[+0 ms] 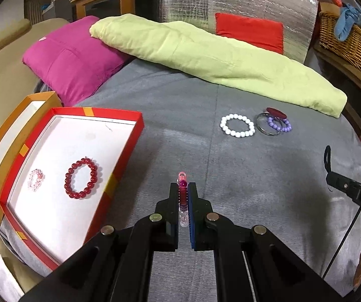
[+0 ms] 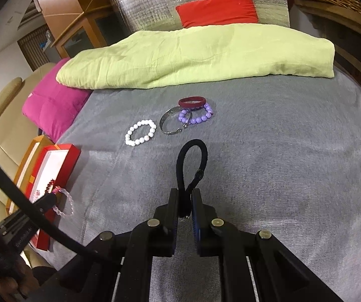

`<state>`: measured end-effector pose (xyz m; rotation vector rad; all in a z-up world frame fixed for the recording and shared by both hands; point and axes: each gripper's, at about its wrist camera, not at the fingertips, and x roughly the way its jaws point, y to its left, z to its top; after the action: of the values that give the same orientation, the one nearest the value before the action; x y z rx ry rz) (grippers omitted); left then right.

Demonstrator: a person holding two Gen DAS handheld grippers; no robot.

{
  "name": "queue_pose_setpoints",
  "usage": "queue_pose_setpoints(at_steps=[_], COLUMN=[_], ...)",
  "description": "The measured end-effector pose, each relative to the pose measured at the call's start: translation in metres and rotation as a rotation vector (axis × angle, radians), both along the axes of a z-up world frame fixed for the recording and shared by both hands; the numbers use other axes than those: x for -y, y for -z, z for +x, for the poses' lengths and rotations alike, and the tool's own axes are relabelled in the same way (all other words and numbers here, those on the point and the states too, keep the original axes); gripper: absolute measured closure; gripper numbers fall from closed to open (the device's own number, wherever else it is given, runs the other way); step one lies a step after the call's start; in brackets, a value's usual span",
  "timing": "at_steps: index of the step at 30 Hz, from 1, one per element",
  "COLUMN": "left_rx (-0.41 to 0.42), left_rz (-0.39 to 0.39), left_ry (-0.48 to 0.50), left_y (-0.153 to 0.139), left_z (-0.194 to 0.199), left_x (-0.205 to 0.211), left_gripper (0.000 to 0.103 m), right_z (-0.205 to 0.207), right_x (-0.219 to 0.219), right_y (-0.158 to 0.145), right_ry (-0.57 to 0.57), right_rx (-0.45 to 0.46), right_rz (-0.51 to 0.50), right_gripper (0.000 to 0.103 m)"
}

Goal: Organize jewelry
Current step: 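Carry the keychain and bracelet into the tray and open both grippers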

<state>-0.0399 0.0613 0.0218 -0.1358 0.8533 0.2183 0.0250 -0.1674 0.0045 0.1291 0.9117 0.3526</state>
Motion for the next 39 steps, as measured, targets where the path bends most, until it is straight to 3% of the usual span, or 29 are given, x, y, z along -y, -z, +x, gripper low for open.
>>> queue_pose_setpoints(at_steps=[7,15,23,27,30,35,39], left_rx=[0.007,0.064,0.108,0.100,0.114,0.109,0.089], left_rz=[-0.017,-0.040,-0.026,-0.071,-0.152,-0.205,-0.213], left_ry=[-0.024,-0.065,-0.164,-0.198,-0.188,-0.142,-0.123], left_y=[-0.001,-0.025,-0.044,-0.039,-0.033,-0.023,-0.015], left_z=[-0.006,-0.021,-0.044,-0.050,-0.058,-0.062,-0.055], left_x=[-0.015,-0.040,-0.108,-0.147,-0.170,-0.191,-0.201], left_gripper=[0.096,0.096,0.096,0.096,0.096,0.096,0.096], right_z=[-0.002,-0.005,-0.022,-0.036,-0.041,-0.048,-0.049], right_x=[-0.007,-0.006,-0.020,-0.063,-0.100,-0.174,-0.231], right_y=[0.001,0.001,-0.019,-0.030,-0.039,-0.055,-0.056], right_ry=[-0.016,-0.011,-0.030,-0.138,-0.215,-0.358,-0.443], right_rx=[0.006,0.017,0.072,0.075,0.068,0.049,0.038], right_rz=[-0.030,-0.045,-0.033,-0.009,0.028,0.075,0.056], right_gripper=[0.093,0.093,0.093,0.093,0.093,0.093,0.093])
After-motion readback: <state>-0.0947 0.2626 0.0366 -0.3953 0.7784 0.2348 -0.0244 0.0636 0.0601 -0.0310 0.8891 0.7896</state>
